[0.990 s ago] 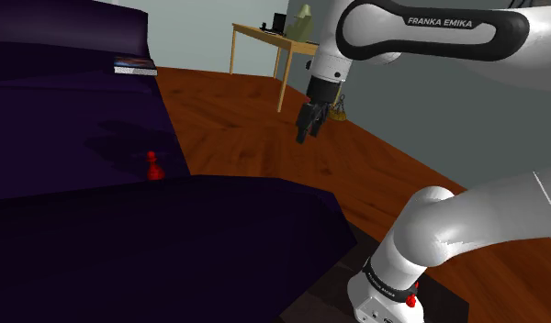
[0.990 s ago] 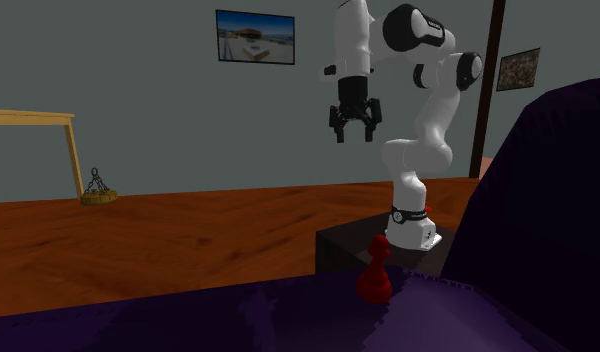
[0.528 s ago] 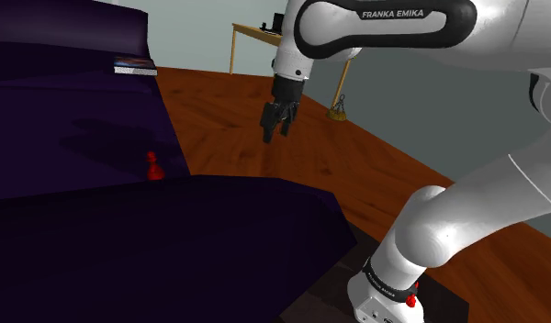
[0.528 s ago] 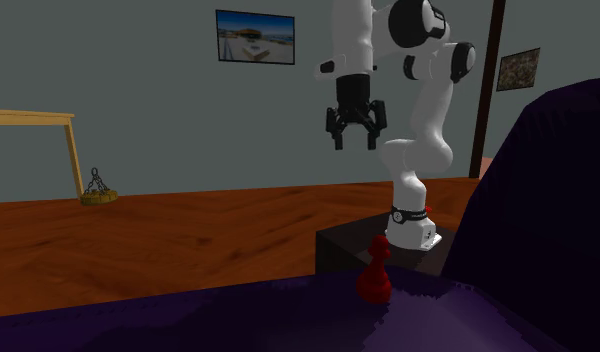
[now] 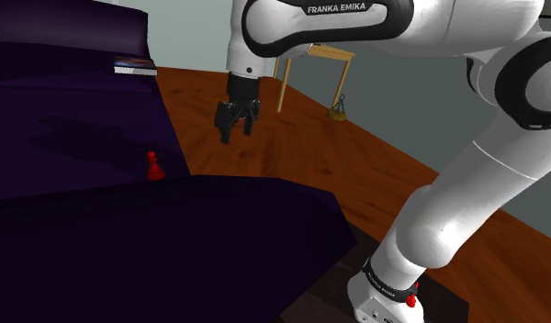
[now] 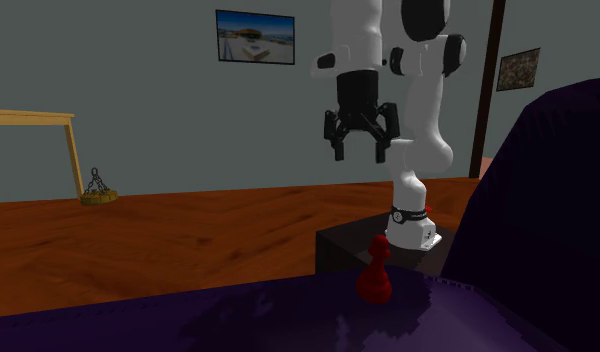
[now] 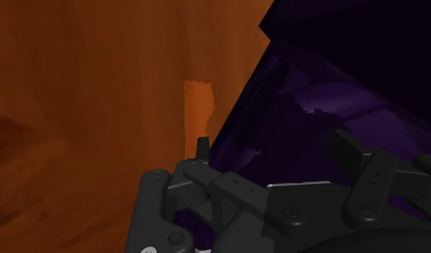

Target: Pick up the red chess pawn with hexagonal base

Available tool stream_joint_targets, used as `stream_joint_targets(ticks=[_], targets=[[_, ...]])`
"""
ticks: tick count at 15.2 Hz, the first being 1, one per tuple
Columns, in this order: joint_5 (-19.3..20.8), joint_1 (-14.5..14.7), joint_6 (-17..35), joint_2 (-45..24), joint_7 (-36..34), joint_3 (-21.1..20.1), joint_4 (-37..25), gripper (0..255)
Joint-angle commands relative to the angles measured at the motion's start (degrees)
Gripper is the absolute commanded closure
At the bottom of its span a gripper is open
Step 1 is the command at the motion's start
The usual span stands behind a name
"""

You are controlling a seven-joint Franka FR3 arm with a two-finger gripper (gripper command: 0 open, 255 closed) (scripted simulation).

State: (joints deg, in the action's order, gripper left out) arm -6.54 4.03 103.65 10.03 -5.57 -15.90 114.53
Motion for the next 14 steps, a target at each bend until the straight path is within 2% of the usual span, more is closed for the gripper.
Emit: stream_joint_targets(ticks=[1,8,14], targets=[[1.18,0.59,0.42,-4.58,-2.02,-1.38,-3.93,0],[7.11,4.38,-1.75,-21.07,-9.0,-4.65,-21.21,0],[12.97,10.57,-7.72,-37.44,-13.52,-5.2,-42.06,0]])
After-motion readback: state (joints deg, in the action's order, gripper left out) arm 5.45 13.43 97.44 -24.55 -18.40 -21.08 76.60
